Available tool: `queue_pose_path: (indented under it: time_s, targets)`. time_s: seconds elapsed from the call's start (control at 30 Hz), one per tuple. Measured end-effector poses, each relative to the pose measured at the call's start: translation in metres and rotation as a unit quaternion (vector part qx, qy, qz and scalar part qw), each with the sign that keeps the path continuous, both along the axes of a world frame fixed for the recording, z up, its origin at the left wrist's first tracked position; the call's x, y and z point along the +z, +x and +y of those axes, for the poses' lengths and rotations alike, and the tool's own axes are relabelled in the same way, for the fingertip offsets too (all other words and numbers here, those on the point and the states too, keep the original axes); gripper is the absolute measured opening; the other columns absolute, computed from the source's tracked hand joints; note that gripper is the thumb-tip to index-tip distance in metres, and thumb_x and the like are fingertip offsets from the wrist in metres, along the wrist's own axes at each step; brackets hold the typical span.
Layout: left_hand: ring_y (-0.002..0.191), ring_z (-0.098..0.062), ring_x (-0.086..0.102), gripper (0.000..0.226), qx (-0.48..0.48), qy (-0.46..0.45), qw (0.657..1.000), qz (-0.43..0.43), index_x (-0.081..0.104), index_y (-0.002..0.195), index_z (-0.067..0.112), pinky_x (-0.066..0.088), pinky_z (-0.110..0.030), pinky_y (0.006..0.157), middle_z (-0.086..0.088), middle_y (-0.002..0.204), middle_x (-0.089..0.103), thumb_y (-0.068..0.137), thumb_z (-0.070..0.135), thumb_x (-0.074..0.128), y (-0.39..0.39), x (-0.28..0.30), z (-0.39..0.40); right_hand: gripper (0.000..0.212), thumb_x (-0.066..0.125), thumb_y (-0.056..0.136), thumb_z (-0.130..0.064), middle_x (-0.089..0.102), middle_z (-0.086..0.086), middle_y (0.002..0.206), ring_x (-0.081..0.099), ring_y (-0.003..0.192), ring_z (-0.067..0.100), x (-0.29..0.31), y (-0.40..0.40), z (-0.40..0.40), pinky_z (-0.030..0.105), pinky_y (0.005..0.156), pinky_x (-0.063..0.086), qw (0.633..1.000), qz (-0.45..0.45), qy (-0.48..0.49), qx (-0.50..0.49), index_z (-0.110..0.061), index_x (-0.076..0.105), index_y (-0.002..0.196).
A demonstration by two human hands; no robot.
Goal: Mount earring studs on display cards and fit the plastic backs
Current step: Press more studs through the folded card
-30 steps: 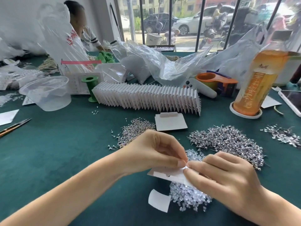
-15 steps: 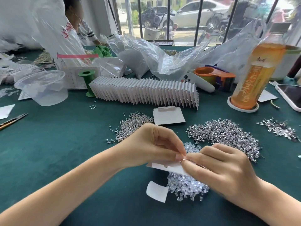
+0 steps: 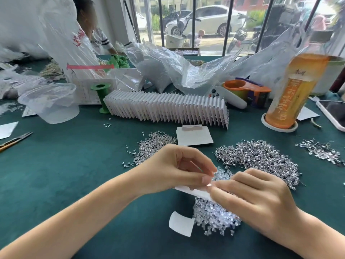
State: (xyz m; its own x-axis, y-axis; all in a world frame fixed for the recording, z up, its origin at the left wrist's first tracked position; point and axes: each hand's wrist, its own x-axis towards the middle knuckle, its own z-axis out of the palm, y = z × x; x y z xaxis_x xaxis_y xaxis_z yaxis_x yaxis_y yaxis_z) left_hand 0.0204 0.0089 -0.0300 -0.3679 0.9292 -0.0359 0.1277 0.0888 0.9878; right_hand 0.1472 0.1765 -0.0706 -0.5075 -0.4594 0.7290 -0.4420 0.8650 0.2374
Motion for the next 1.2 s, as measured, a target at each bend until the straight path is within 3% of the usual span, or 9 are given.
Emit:
queue_pose_path:
  time_s: [0.07,0.23,0.37,0.73,0.87,1.0,1.07,1.2]
  targets:
    - [0.073,-0.011,0.064,0.017,0.005,-0.003,1.0,-0.008,0.071,0.093,0.012,0.05,-0.017,0.062,-0.008,0.084,0.07,0.081,0.001,0.07,-0.0004,-0.0002,0.0001,0.009,0.062,0.089,-0.01,0.07,0.0,0.074,0.059,0.055,0.019,-0.0002,-0.0001,-0.0001,0.026,0.051,0.05,1.0,0.001,0.006,-0.003,-0.016,0.064,0.094]
    - [0.074,-0.019,0.061,0.017,0.003,-0.003,1.0,-0.007,0.07,0.095,0.008,0.051,-0.019,0.063,-0.005,0.081,0.07,0.081,-0.002,0.069,0.0012,-0.0029,0.0004,0.019,0.06,0.09,-0.01,0.07,0.0,0.072,0.06,0.054,0.019,0.0012,-0.0003,-0.0008,0.026,0.049,0.05,1.0,-0.003,0.01,-0.003,-0.014,0.076,0.079]
    - [0.076,-0.026,0.057,0.017,0.005,-0.004,1.0,-0.003,0.07,0.094,0.009,0.051,-0.022,0.065,-0.005,0.08,0.069,0.082,-0.003,0.069,0.0011,-0.0035,0.0011,0.011,0.067,0.083,-0.009,0.069,0.0,0.071,0.059,0.052,0.02,0.0013,0.0007,-0.0015,0.027,0.048,0.049,1.0,-0.009,0.022,-0.007,-0.014,0.076,0.079]
    - [0.076,-0.012,0.066,0.017,-0.009,-0.023,0.999,0.036,0.07,0.092,0.012,0.055,-0.023,0.074,-0.001,0.082,0.071,0.081,-0.002,0.07,0.0029,-0.0013,0.0004,0.009,0.072,0.081,-0.005,0.067,0.002,0.067,0.058,0.052,0.021,-0.0023,0.001,-0.0024,0.03,0.046,0.049,0.999,0.002,0.046,-0.013,-0.013,0.075,0.08]
    - [0.074,-0.011,0.064,0.016,-0.017,-0.027,0.998,0.056,0.069,0.095,0.005,0.052,-0.019,0.067,0.0,0.08,0.07,0.081,-0.002,0.07,0.0034,0.0004,0.0006,0.009,0.071,0.081,-0.006,0.067,0.002,0.068,0.059,0.053,0.02,-0.0024,0.0003,-0.0027,0.029,0.047,0.049,0.999,0.018,0.05,-0.009,-0.015,0.074,0.081]
    - [0.074,-0.008,0.064,0.015,-0.026,-0.028,0.997,0.073,0.069,0.094,0.006,0.048,-0.014,0.063,0.003,0.078,0.069,0.081,-0.002,0.07,0.0043,0.0013,-0.0001,0.019,0.072,0.08,-0.007,0.068,0.001,0.07,0.059,0.054,0.018,-0.0055,-0.0007,-0.0032,0.027,0.048,0.049,0.998,0.033,0.045,0.001,-0.016,0.062,0.094]
    - [0.075,-0.009,0.064,0.016,-0.032,-0.03,0.995,0.086,0.069,0.094,0.008,0.052,-0.019,0.066,0.003,0.079,0.069,0.081,-0.001,0.07,0.0038,0.002,0.0001,0.022,0.073,0.079,-0.009,0.068,0.001,0.071,0.06,0.054,0.018,-0.0054,-0.0005,-0.0032,0.027,0.048,0.049,0.998,0.04,0.043,0.003,-0.017,0.06,0.095]
    - [0.081,-0.014,0.065,0.018,-0.046,-0.039,0.991,0.121,0.07,0.095,0.009,0.054,-0.044,0.083,-0.006,0.086,0.07,0.081,-0.001,0.07,0.0022,0.0043,0.0002,0.012,0.071,0.079,-0.007,0.067,0.002,0.067,0.059,0.052,0.019,-0.0041,-0.0003,-0.0037,0.027,0.046,0.049,0.998,0.042,0.049,0.008,-0.017,0.074,0.085]
